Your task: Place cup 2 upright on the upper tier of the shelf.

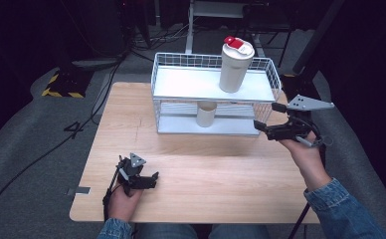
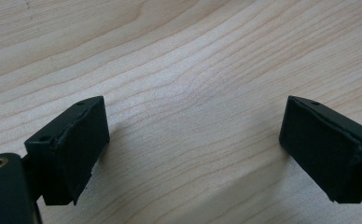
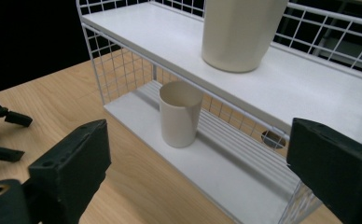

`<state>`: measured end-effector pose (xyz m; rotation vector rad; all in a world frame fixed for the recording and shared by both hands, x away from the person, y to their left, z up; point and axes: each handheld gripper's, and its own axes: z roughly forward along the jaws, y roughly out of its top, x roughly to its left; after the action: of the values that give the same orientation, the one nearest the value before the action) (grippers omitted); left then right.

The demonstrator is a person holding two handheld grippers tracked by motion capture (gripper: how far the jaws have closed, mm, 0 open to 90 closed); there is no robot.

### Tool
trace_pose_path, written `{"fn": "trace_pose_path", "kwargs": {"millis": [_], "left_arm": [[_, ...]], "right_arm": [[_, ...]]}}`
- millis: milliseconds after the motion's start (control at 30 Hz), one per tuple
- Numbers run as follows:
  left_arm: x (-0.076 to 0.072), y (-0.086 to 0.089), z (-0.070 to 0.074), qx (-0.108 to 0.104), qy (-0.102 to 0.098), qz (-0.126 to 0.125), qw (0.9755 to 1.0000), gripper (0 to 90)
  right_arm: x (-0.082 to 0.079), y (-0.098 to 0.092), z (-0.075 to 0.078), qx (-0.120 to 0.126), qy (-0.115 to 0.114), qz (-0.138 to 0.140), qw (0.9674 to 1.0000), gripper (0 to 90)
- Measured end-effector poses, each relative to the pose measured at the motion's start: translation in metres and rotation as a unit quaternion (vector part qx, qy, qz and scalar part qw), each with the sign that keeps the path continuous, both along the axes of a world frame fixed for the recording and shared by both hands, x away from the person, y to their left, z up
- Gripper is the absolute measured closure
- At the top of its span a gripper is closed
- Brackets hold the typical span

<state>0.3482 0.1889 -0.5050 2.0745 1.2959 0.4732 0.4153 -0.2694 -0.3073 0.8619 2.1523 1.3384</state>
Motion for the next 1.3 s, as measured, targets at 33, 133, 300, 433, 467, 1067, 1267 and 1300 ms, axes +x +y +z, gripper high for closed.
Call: {"fn": "trace_pose_path", "kwargs": {"millis": [33, 133, 300, 433, 467, 1067, 1267, 1300], "left_arm": [[0.0, 0.0, 0.0, 0.0, 0.002, -0.002, 1.0, 8.9], [0.0, 0.0, 0.0, 0.0, 0.002, -0.001, 1.0, 8.9], [0.0, 0.0, 0.0, 0.0, 0.002, -0.001, 1.0, 8.9], [0.0, 0.0, 0.0, 0.0, 0.0, 0.0, 1.0, 8.9], [0.0, 0.0, 0.0, 0.0, 0.0, 0.0, 1.0, 8.9], [0.0, 0.0, 0.0, -0.001, 0.002, -0.002, 1.0, 8.9], [0.0, 0.0, 0.0, 0.0, 0.001, -0.001, 1.0, 8.9], [0.0, 0.0, 0.0, 0.0, 0.001, -0.001, 1.0, 8.9]], "right_arm": [[-0.001, -0.002, -0.001, 0.0, 0.002, -0.001, 1.0, 9.0], [-0.005, -0.008, -0.006, 0.008, 0.012, -0.002, 0.9999, 11.6], [-0.012, -0.014, -0.018, 0.003, 0.023, -0.009, 0.9997, 15.0], [-0.018, -0.017, -0.029, -0.013, 0.029, -0.014, 0.9994, 15.3], [-0.02, -0.018, -0.031, -0.013, 0.031, -0.013, 0.9994, 15.3], [-0.034, -0.026, -0.089, -0.055, 0.091, -0.033, 0.9938, 15.4], [-0.039, -0.028, -0.111, -0.044, 0.096, -0.039, 0.9936, 15.4], [-0.039, -0.028, -0.111, -0.044, 0.096, -0.039, 0.9936, 15.4]]}}
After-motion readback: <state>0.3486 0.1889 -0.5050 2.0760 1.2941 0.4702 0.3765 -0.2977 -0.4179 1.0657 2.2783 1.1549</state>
